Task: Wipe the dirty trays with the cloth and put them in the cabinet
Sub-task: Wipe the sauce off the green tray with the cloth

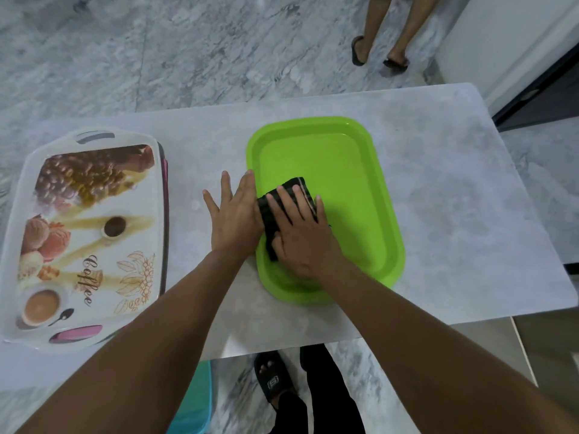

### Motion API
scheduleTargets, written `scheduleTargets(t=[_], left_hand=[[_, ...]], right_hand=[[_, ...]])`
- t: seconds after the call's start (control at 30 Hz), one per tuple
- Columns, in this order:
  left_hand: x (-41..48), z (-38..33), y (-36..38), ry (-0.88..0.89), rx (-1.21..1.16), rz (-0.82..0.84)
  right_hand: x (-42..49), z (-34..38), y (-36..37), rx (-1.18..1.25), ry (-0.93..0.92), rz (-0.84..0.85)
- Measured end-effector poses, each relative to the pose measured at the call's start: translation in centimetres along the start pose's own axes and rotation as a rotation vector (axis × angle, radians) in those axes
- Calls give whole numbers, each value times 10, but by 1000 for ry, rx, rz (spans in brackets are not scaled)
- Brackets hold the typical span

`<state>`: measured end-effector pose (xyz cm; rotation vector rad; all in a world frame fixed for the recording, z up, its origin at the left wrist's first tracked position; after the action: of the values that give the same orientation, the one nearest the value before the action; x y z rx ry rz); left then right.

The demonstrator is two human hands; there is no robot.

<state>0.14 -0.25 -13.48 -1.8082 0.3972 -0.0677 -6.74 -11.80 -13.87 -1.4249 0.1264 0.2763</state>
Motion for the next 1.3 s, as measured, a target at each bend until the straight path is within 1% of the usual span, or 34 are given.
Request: scheduleTargets(t=[0.1, 0.23, 0.3, 0.4, 0.6, 0.67, 0.8, 0.87, 0.93, 1.0, 1.13, 1.3], left_hand=[[0, -3, -2, -23, 25, 20], [-2, -5, -4, -44, 61, 17], [-2, -5, -2, -49, 71, 18], [-1, -4, 0, -50, 82, 16], [-1, -3, 4, -65, 42, -1], [-1, -3, 5, -67, 42, -8], [-1, -2, 5, -64, 18, -1], [-1, -3, 4, -55, -6, 2], [-1, -2, 3, -53, -15, -4], [-2, -1, 2, -56, -5, -9], [1, 0, 1, -60, 43, 41], [1, -8, 0, -81, 128, 70]], right_hand=[[-11, -22, -3, -5, 10, 10], [-36, -75, -11, -81, 116, 5], [-45, -102, -14, -101, 163, 30], [-49, -117, -13, -127, 168, 66], [-51, -90, -7, -28, 226, 23], [-54, -69, -4, -15, 190, 32], [-58, 3, 9, 87, 39, 104], [-59, 23, 12, 148, 30, 109], [-61, 24, 10, 162, 26, 107], [-65, 17, 9, 144, -19, 105], [-77, 3, 10, 96, -71, 112], [-114, -33, 3, 2, -37, 153]])
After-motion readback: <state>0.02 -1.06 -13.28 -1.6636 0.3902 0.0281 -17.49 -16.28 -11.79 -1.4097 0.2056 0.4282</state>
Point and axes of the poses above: each hand's wrist, its own x-axis towards the middle knuckle, its own y-axis out of the palm, z = x × y, the point moved 5 cm from there along x, towards the middle knuckle, and after that the axes turned 5 degrees about z, right-handed, at the moved point
